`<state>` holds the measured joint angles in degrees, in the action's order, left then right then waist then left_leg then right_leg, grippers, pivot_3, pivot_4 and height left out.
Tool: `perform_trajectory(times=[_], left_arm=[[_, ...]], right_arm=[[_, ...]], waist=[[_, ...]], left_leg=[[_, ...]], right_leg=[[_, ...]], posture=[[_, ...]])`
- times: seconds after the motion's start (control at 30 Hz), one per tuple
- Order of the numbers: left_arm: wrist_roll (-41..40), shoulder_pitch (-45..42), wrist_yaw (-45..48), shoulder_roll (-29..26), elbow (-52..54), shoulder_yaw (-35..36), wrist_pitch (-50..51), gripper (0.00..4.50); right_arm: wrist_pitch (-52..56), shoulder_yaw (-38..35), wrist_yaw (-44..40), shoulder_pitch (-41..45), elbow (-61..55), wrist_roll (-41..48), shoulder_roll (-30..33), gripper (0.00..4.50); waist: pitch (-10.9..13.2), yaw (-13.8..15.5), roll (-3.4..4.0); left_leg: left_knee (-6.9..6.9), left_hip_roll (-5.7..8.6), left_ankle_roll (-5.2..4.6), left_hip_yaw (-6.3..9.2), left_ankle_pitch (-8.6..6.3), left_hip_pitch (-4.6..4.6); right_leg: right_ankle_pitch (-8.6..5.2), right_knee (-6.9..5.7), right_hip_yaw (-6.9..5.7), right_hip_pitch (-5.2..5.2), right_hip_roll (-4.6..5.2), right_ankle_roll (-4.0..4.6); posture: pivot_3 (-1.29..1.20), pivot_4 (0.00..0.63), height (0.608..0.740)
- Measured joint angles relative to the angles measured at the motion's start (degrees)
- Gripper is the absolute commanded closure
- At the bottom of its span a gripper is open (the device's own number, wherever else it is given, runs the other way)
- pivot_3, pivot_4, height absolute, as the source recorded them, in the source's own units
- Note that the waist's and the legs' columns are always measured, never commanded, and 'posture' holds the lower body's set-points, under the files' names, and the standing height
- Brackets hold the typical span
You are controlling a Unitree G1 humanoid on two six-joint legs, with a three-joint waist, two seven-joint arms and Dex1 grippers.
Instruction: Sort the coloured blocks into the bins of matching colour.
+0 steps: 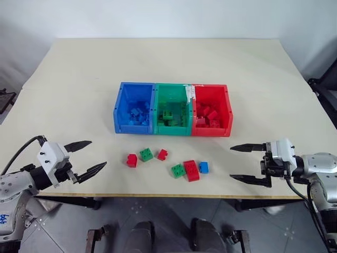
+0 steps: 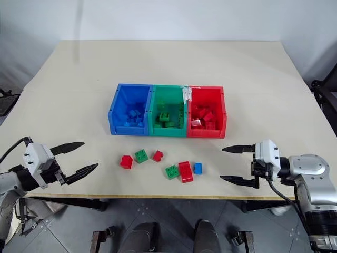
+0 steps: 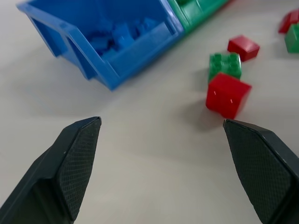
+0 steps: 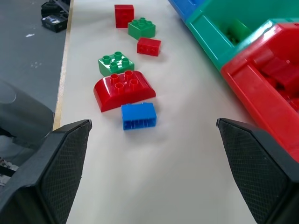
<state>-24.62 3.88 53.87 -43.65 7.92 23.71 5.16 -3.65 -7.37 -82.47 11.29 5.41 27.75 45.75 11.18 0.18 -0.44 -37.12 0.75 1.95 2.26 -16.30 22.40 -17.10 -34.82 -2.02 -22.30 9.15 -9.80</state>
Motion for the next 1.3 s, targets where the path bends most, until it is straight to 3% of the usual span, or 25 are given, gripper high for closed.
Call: perform_trajectory(times=[0.23, 0.43, 0.77, 1.03, 1.13, 1.3], left_arm=[[-0.2, -1.0, 1.1, -0.1, 1.3, -3.9, 2.8, 0.04], [-0.7, -1.2, 4.5, -1.4, 12.2, -13.1, 5.7, 0.04], [-1.0, 1.7, 3.9, -0.7, 14.5, -12.6, 6.8, 0.04], [-2.5, 5.8, 4.3, -0.8, 16.3, -9.5, 7.3, 0.04], [-3.0, 5.9, 3.5, -0.8, 17.6, -8.8, 8.0, 0.00], [-3.2, 6.0, 2.6, -0.3, 18.3, -8.8, 8.1, 0.00]], right_arm=[[-0.3, -1.3, 1.0, -3.9, -0.4, -0.1, 0.4, 0.00], [-2.5, -4.0, -1.1, -3.2, 5.7, -2.4, 5.9, 0.00], [11.2, 9.5, 2.2, 6.6, -4.9, -5.6, 3.0, 0.00], [10.3, 18.1, 4.3, 12.0, -0.1, -13.0, -2.7, 0.00], [8.2, 19.3, 5.2, 13.5, 2.6, -15.0, -4.7, 0.61], [7.5, 19.4, 5.5, 13.7, 3.1, -15.6, -5.3, 2.30]], waist=[[0.0, 0.0, 0.00], [0.0, 0.0, 0.00], [0.0, -0.3, 0.00], [0.0, 0.4, -0.01], [0.0, 0.1, -0.01], [0.0, -0.2, -0.01]], left_leg=[[0.00, 0.00, 0.01, -0.02, -0.03, 0.00], [-0.02, -0.10, 0.00, -0.04, -0.06, -0.05], [-0.07, -0.52, 0.20, -0.36, -0.25, -0.10], [-0.18, -0.51, 0.11, -0.43, -0.36, -0.08], [-0.17, -0.51, 0.12, -0.45, -0.36, -0.10], [-0.15, -0.51, 0.12, -0.45, -0.36, -0.11]], right_leg=[[0.00, 0.01, 0.00, 0.00, 0.00, 0.00], [0.00, 0.06, 0.00, 0.08, -0.10, 0.01], [-0.09, -0.04, 0.41, -0.15, -0.59, 0.18], [-0.09, -0.04, 0.48, -0.15, -0.60, 0.18], [-0.09, -0.08, 0.52, -0.17, -0.60, 0.18], [-0.09, -0.06, 0.52, -0.17, -0.61, 0.18]], posture=[[0.00, 0.150, 0.740], [0.00, 0.150, 0.740], [0.00, 0.150, 0.740], [0.00, 0.150, 0.740], [0.00, 0.150, 0.740], [0.00, 0.150, 0.740]])
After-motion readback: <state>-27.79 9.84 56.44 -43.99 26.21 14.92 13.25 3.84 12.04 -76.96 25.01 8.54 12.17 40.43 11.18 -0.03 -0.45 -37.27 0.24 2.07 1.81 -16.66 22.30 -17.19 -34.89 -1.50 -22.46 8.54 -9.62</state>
